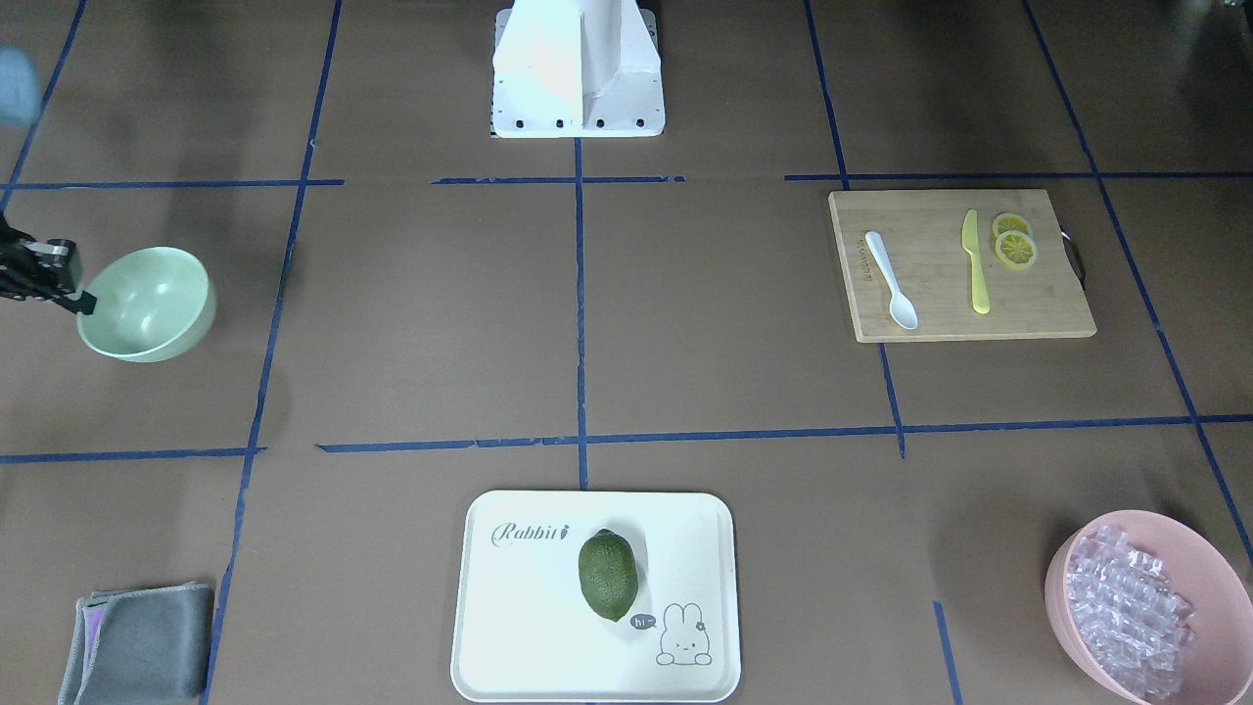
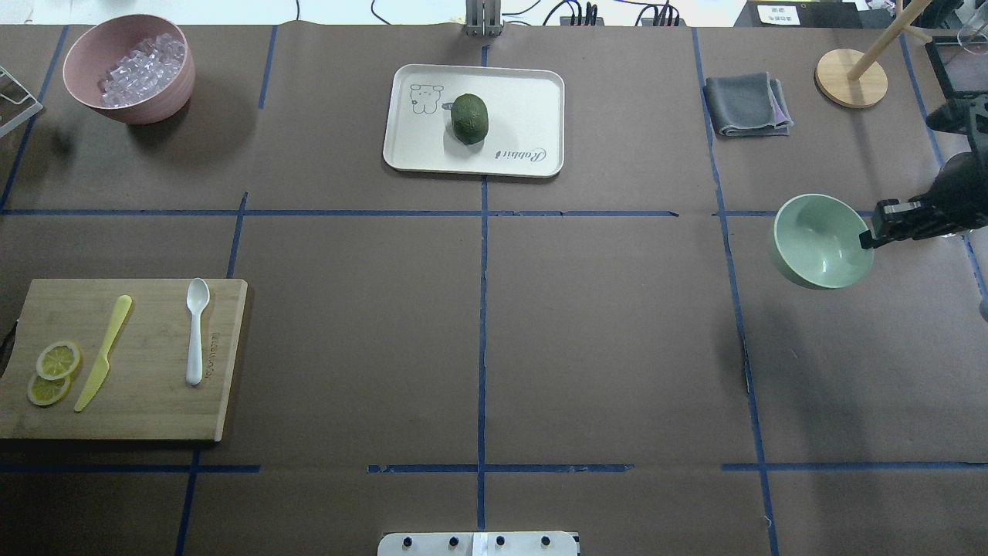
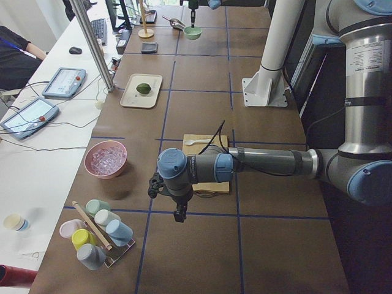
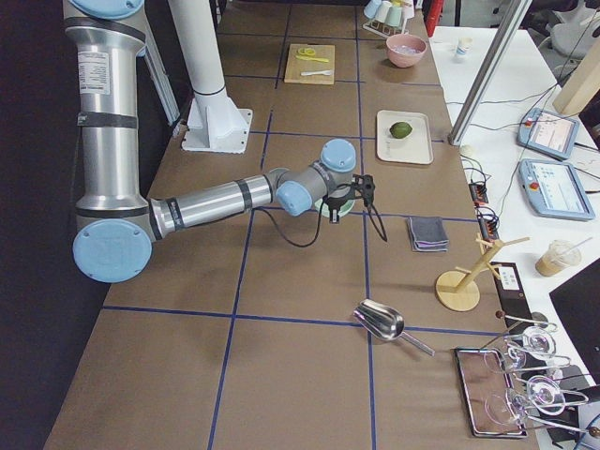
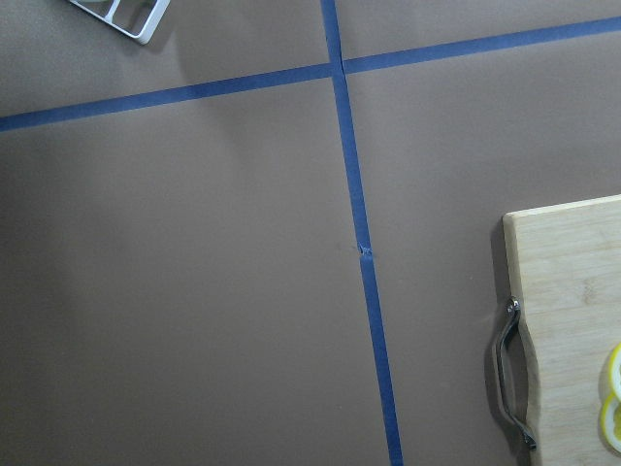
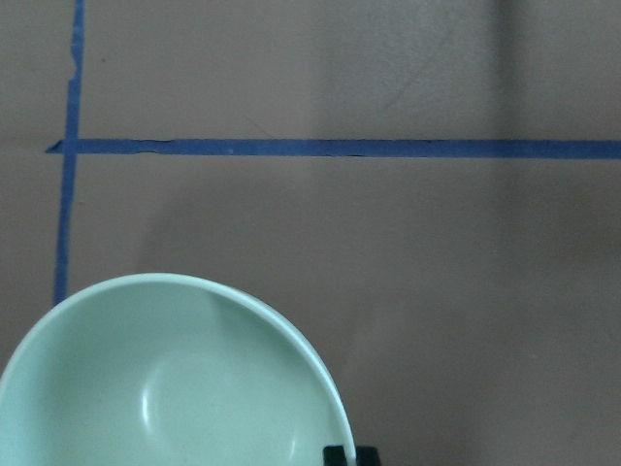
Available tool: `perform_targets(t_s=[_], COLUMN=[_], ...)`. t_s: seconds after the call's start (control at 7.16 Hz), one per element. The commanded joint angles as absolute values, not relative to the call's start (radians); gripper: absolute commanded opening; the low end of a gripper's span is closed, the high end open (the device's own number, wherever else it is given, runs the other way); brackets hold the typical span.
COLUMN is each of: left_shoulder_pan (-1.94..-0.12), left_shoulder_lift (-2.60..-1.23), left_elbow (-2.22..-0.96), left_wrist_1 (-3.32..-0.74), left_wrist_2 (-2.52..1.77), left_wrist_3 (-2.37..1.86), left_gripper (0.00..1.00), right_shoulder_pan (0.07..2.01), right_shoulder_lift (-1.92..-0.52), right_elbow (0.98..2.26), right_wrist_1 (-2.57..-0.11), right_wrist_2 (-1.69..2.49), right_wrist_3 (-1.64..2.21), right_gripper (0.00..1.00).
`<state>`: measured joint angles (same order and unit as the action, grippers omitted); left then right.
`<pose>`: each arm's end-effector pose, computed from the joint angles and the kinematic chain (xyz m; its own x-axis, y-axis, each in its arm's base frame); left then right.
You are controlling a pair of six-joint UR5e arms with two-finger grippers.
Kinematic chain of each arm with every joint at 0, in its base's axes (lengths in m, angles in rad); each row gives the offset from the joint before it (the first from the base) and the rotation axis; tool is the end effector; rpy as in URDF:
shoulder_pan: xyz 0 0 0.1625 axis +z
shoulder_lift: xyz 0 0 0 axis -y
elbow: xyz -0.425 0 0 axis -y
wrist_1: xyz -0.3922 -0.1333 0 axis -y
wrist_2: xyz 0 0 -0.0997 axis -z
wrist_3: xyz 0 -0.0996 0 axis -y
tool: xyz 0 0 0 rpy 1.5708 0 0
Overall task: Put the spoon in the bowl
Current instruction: 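Carry the green bowl with the right gripper toward the table centre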
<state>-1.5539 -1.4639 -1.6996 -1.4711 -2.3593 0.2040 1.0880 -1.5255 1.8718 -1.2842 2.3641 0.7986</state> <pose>-0.0552 -0.4417 0.6542 0.6877 0.1596 -0.7082 -0.1595 0.9849 0.0672 -0.1815 -0.4805 0.4513 0.5651 0.0239 0.8247 -0.0437 0.9990 0.0010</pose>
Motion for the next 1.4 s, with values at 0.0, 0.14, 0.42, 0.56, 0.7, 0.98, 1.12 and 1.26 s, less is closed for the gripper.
perform_targets(t_s=[0.0,0.14,0.42,0.56,0.7,0.98,1.12,1.26], left_shoulder_pan=[-1.554,-1.554,-1.554,-1.554,-1.554,-1.554,-1.554,-1.554], left_shoulder_lift=[-1.462,-1.462,-1.463,-1.463,-1.463,-1.463,-1.463,-1.462], left_elbow=[-1.7,-1.701,-1.701,-1.701,-1.701,-1.701,-1.701,-1.701], left_wrist_1=[-1.471,-1.471,-1.471,-1.471,-1.473,-1.471,-1.471,-1.473], left_wrist_2=[-2.359,-2.359,-2.359,-2.359,-2.359,-2.359,-2.359,-2.359], left_wrist_3=[0.204,0.204,0.204,0.204,0.204,0.204,0.204,0.204], left_gripper=[1.0,1.0,1.0,1.0,1.0,1.0,1.0,1.0], right_shoulder_pan=[0.9,0.802,0.627,0.567,0.528,0.515,0.514,0.506], right_shoulder_lift=[-1.309,-1.233,-1.075,-0.989,-0.915,-0.887,-0.882,-0.881], right_elbow=[1.908,1.902,1.843,1.765,1.664,1.618,1.615,1.614], right_wrist_1=[-1.391,-1.411,-1.478,-1.479,-1.474,-1.468,-1.468,-1.467], right_wrist_2=[2.257,2.191,2.018,1.955,1.901,1.885,1.885,1.885], right_wrist_3=[1.089,1.22,1.395,1.472,1.512,1.513,1.517,1.525], right_gripper=[0.0,0.0,0.0,0.0,0.0,0.0,0.0,0.0])
